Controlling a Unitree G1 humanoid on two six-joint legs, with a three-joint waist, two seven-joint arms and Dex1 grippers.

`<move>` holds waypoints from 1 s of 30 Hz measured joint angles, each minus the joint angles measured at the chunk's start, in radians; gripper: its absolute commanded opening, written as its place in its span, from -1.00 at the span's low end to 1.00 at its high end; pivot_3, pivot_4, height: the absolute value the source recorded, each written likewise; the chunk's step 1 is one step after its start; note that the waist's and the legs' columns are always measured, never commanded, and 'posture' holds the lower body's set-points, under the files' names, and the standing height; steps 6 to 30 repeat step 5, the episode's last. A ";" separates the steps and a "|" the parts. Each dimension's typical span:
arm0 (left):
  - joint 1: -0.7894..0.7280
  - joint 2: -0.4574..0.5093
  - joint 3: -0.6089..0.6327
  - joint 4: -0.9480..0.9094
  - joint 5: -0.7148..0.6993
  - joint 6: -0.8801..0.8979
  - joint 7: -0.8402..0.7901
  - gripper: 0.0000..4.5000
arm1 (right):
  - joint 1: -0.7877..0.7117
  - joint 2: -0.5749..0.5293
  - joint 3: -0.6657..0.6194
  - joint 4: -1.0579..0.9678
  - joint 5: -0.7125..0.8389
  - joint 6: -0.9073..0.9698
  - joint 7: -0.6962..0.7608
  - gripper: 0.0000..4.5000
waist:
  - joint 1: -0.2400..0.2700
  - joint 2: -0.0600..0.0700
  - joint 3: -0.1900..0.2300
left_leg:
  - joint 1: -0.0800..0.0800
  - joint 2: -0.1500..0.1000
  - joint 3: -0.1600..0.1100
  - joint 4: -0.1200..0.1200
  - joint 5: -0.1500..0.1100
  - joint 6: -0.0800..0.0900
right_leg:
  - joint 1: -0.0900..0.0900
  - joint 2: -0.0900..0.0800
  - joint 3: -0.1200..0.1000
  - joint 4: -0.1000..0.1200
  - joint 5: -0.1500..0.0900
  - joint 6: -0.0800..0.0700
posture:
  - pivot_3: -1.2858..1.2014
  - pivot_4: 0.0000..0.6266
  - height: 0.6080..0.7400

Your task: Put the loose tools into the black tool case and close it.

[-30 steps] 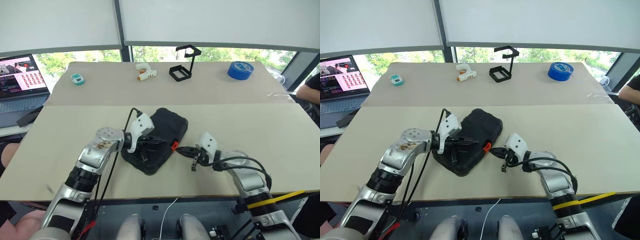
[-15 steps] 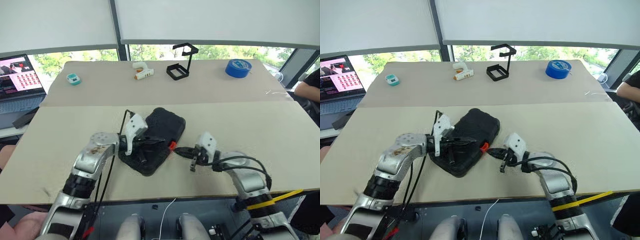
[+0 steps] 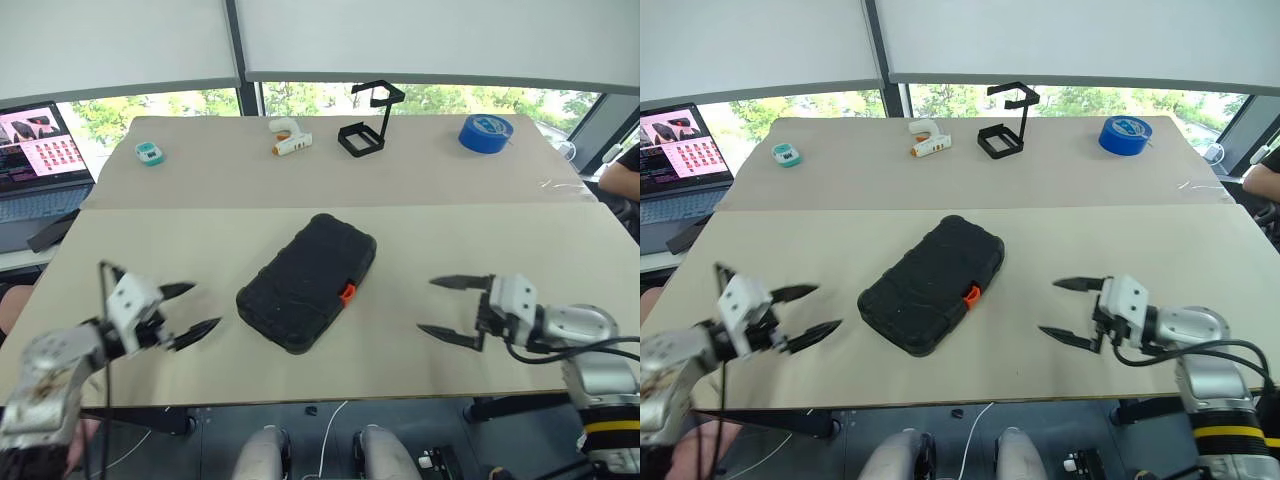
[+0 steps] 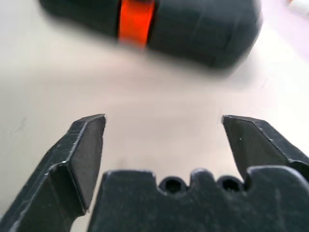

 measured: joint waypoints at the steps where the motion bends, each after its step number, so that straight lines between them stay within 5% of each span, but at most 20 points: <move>1: 0.023 -0.003 0.001 0.003 0.005 -0.033 0.003 0.98 | -0.005 0.004 -0.001 0.015 0.000 -0.015 -0.001 0.95 | 0.003 -0.001 0.001 | -0.001 0.001 0.000 0.000 0.000 -0.001 | 0.000 -0.003 -0.001 0.000 -0.001 -0.002 | 0.03 -0.52 1.00; 30: 0.034 -0.006 0.006 -0.007 0.007 -0.091 0.019 0.98 | -0.032 0.021 0.000 0.031 0.000 -0.038 -0.002 0.95 | 0.010 -0.001 0.001 | -0.001 0.001 0.000 0.000 -0.004 -0.010 | 0.000 -0.010 -0.004 0.000 -0.001 -0.002 | 0.03 -0.52 1.00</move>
